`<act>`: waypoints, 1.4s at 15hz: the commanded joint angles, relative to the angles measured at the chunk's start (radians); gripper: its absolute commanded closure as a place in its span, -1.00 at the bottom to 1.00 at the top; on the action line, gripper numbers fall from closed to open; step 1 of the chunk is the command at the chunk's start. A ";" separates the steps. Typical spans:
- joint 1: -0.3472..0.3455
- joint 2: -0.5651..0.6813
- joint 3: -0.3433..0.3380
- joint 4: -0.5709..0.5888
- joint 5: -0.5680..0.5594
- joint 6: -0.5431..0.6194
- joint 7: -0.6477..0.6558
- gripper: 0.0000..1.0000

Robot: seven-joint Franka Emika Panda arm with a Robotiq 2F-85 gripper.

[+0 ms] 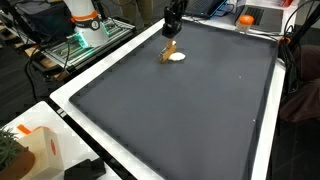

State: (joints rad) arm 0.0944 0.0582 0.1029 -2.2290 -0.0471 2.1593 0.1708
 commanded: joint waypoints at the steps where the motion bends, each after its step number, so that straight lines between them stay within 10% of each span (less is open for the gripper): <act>1: 0.023 0.037 0.011 0.067 -0.043 0.052 0.010 0.57; 12: 0.039 0.184 0.016 0.216 -0.019 0.050 -0.026 0.57; 21: -0.003 0.078 -0.004 0.125 0.099 -0.044 -0.075 0.57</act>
State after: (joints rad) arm 0.1053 0.2004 0.1065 -2.0281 0.0064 2.1712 0.1234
